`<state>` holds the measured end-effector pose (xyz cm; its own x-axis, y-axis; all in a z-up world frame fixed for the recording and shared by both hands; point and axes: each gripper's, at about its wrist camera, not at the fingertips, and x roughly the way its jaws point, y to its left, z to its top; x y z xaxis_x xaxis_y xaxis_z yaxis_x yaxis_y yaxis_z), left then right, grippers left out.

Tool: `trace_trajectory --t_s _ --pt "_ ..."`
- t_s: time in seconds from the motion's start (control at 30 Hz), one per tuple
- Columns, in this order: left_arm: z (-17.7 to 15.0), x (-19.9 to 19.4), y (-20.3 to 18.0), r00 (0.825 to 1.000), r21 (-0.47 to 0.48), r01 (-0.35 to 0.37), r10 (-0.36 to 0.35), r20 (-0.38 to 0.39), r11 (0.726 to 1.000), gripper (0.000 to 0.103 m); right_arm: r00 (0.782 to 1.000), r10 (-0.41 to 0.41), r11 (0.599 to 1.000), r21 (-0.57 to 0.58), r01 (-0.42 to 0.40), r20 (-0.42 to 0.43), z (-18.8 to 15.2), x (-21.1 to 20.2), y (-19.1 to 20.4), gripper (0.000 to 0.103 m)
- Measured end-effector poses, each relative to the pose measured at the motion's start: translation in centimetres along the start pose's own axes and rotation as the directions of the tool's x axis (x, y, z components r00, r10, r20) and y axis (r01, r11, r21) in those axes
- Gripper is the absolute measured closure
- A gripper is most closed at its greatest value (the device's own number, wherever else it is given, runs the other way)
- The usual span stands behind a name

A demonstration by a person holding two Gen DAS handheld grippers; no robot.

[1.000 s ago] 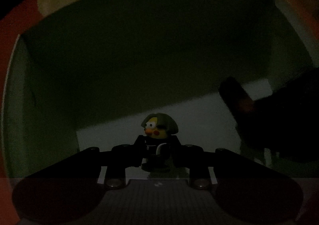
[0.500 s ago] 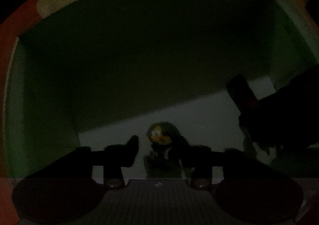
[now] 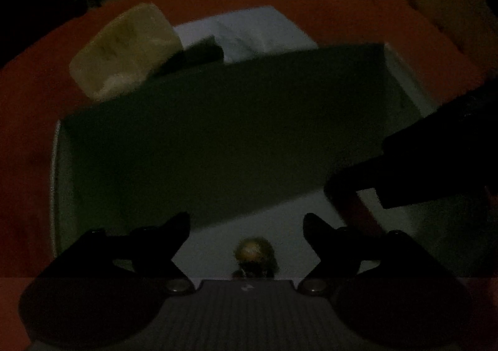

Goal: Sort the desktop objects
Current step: 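Open the right tool releasing the marker while the left tool releases the figurine in the box, then move the right tool to the clear glass tube while the left tool approaches the black item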

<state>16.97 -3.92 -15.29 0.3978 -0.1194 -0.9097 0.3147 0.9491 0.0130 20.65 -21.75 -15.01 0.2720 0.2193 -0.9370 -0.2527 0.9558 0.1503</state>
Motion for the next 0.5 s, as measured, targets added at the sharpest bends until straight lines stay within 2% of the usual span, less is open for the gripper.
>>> trace_trajectory --t_s 0.07,0.13,0.27,0.37,0.5 --pt "1.2 -0.1 0.3 1.0 0.006 0.016 -0.016 -0.013 1.0 0.023 1.0 -0.018 1.0 -0.005 0.018 -0.003 1.5 -1.4 -0.1 0.043" --pt "2.7 -0.7 0.8 1.0 -0.004 0.013 -0.013 0.004 1.0 0.023 0.999 -0.046 0.998 -0.031 0.047 0.01 2.9 -2.7 0.4 0.043" --pt "6.1 -2.5 2.2 0.998 -0.053 0.015 -0.012 0.056 0.998 0.023 0.996 -0.01 1.0 -0.016 0.011 0.085 4.8 -5.9 1.5 0.042" --pt "8.5 -4.3 2.5 0.994 -0.047 -0.03 0.035 0.099 0.998 0.023 0.995 -0.048 0.999 -0.016 0.05 0.085 8.4 -6.0 1.1 0.041" --pt "11.6 -5.6 3.3 0.988 -0.08 -0.053 0.064 0.144 0.995 0.023 0.989 -0.054 0.998 -0.009 0.056 0.14 12.0 -7.2 0.1 0.04"
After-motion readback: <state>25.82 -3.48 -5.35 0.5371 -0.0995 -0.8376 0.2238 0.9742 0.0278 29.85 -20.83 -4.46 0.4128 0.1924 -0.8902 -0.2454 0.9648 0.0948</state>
